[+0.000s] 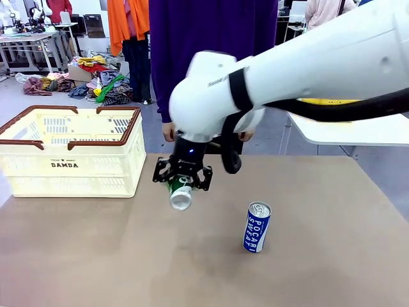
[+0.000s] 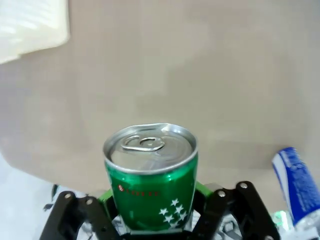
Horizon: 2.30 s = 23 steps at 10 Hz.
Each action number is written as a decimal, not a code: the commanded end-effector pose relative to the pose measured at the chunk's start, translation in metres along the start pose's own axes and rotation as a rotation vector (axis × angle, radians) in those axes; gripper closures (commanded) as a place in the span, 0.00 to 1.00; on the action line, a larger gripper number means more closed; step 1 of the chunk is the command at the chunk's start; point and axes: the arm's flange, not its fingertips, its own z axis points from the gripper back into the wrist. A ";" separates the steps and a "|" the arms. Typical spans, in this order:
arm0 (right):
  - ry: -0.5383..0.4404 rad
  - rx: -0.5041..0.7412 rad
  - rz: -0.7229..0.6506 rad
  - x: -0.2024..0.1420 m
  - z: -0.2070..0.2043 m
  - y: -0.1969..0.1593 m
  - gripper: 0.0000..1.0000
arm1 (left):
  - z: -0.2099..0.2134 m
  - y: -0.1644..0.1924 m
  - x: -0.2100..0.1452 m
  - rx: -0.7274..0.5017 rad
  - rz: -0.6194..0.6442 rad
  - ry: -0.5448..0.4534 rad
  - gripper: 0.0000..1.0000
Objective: Place the drinks into the Shopping basket.
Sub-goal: Pick up one drink and place it into the Shopping basket.
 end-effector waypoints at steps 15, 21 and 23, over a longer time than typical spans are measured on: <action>-0.050 -0.216 -0.054 0.030 -0.111 0.050 0.00 | 0.003 -0.001 -0.002 0.002 -0.010 0.015 0.00; -0.185 -0.153 -0.063 -0.012 0.060 -0.008 0.00 | 0.003 -0.001 -0.002 0.002 -0.010 0.015 0.00; -0.157 0.088 -0.023 -0.029 0.136 -0.103 0.00 | 0.003 -0.001 -0.002 0.002 -0.010 0.015 0.00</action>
